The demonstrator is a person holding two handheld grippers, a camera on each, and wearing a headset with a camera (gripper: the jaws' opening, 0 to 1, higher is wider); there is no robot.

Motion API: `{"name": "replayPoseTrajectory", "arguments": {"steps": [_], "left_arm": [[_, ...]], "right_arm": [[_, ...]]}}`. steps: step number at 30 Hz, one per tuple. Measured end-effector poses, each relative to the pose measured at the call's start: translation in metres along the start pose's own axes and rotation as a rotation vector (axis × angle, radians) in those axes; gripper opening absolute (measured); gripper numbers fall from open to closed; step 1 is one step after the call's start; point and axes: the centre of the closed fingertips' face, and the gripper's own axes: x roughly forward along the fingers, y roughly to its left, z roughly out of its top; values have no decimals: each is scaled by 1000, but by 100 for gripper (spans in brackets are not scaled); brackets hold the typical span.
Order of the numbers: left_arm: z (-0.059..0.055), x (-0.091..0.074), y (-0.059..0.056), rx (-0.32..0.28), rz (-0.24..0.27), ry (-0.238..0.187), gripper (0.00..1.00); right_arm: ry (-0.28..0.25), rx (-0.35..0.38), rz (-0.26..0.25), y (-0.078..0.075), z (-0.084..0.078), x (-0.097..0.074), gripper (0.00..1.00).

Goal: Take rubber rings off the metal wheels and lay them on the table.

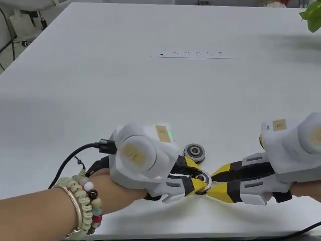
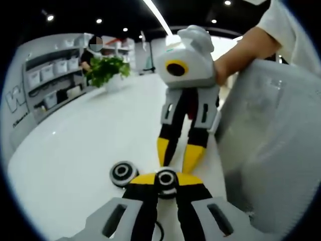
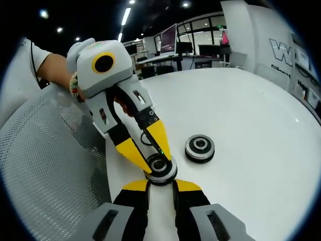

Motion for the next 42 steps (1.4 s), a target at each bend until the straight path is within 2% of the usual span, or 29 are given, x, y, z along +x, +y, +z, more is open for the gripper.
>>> {"name": "replayPoseTrajectory", "arguments": {"steps": [3, 8, 10, 11, 12, 13, 14, 20, 22, 24, 26, 29, 33, 35, 42], "left_arm": [[0, 0, 0, -3, -1, -4, 14], [0, 0, 0, -5, -3, -11, 14], [0, 0, 1, -7, 0, -10, 14], [0, 0, 1, -9, 1, -9, 14], [0, 0, 1, -13, 0, -10, 14], [0, 0, 1, -13, 0, -10, 14], [0, 0, 1, -13, 1, -10, 14], [0, 0, 1, -9, 0, -10, 14], [-1, 0, 1, -7, -1, -8, 14], [-1, 0, 1, -6, 0, -7, 14], [-1, 0, 1, 1, 6, 0, 14], [-1, 0, 0, 19, 3, 3, 14], [-3, -1, 0, -18, -5, 12, 14], [-4, -1, 0, -42, -12, 3, 14], [-3, -1, -2, -15, -11, 5, 15]], "right_arm": [[0, 3, -1, 1, 1, 2, 19], [13, -21, -5, 0, 0, 0, 17], [18, -17, -5, 0, -1, -1, 12], [32, -31, -23, -3, -3, -2, 4], [39, -50, -67, -10, -4, -3, 1], [28, -52, -14, -1, -2, -1, 1], [33, -49, -29, -3, -1, -1, 1], [55, -45, -42, -5, -2, -1, 0], [61, -4, -48, -6, -3, -1, 0], [52, 78, -44, -7, -3, -2, 0], [45, 122, -44, -9, -3, -3, 0], [39, 146, -44, -10, -4, -5, 0], [35, 198, -34, -10, -5, -6, 0], [34, 231, -26, -7, -5, -7, 0], [11, 303, -11, -5, -4, -9, 0]]}}
